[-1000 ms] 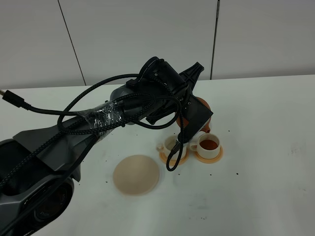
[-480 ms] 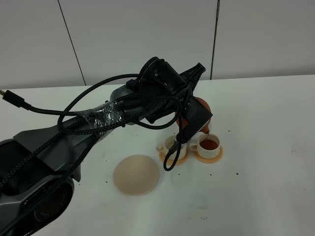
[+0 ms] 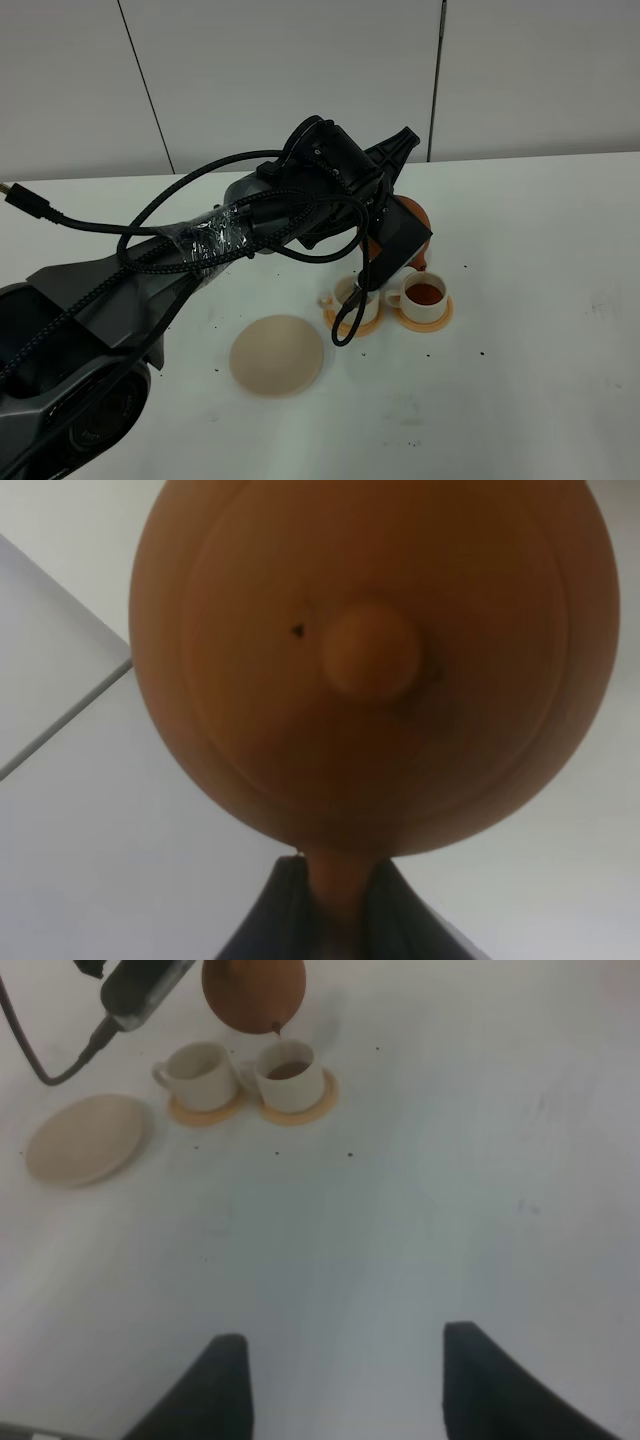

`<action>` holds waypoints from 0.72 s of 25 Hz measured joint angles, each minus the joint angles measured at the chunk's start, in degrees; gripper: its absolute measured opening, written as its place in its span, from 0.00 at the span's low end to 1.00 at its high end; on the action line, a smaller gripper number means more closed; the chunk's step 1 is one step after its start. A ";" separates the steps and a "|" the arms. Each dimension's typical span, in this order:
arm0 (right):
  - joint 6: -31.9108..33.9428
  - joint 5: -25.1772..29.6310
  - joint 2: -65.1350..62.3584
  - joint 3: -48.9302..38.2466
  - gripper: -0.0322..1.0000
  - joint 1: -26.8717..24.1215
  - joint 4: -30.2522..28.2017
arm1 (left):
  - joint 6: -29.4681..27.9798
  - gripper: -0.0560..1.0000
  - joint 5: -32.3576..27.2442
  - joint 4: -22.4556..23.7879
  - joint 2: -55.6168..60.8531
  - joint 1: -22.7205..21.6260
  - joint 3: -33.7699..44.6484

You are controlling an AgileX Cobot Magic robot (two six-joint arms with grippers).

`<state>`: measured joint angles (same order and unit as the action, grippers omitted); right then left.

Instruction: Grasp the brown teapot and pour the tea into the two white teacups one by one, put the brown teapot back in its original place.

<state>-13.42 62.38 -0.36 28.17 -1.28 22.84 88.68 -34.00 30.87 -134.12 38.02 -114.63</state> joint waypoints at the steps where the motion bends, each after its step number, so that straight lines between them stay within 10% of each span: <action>1: 0.00 0.00 0.00 0.00 0.44 0.00 0.00 | 0.40 0.21 0.00 0.00 0.00 0.00 0.00; 18: 0.00 0.00 0.00 0.00 0.44 0.00 0.00 | 2.83 0.21 0.00 0.05 0.00 0.40 0.00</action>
<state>-13.42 62.38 -0.36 28.17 -1.28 22.84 91.51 -34.00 30.92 -134.12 38.42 -114.63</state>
